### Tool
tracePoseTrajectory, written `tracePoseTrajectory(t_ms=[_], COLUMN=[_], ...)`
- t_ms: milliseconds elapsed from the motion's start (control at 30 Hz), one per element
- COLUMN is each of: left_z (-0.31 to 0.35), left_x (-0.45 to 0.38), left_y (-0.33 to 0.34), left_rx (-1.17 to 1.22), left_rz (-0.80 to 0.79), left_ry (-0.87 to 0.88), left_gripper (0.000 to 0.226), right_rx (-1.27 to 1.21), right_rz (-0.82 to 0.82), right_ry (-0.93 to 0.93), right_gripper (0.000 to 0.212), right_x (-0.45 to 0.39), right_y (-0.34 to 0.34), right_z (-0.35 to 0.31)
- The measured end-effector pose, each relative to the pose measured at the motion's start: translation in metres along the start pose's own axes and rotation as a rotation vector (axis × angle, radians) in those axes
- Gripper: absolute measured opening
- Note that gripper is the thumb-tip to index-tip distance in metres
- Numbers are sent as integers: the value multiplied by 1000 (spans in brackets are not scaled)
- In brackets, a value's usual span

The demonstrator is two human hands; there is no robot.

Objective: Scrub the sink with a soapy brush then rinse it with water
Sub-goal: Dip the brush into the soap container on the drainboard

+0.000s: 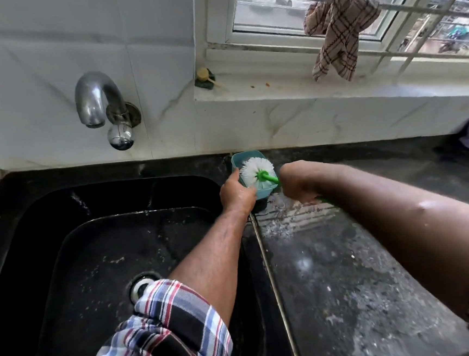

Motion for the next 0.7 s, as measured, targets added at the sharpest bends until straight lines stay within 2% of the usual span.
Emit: tracePoseTrajectory(t_ms=[100,233,367,433,500,600,700], left_z=[-7,-12,-22,-27,-29,-26,-28], left_x=[-2,-2,-9,-11,-12,-9,-7], left_y=[5,7,19,24,25,22,21], left_rx=[28,70,85,66,60,87,86], left_rz=[1,0,-20,-24,-35,-16,-11], left_ry=[-53,-70,-64,-71,-85,-110,-118], left_gripper=[86,79,88,90,87,86,93], right_rx=[126,92,-512,-797,-910,-690,-332], right_rz=[44,-111,-276,-290,-237,-100,-12], right_ry=[-77,-42,198,319,362,272,83], right_gripper=[23,22,28,32,36,27,40], right_x=[-1,-1,-3,0,-1,-2,12], right_y=[10,24,34,42,46,33,16], right_z=[-16,-13,17,26,26,19,16])
Point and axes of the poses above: each hand's wrist, its own x-axis away from the middle knuckle, its own y-axis out of the palm, z = x × y, the point moved 5 cm from there along -x, towards the middle knuckle, and after that the axes turned 14 degrees about z, right-handed, at the moved point
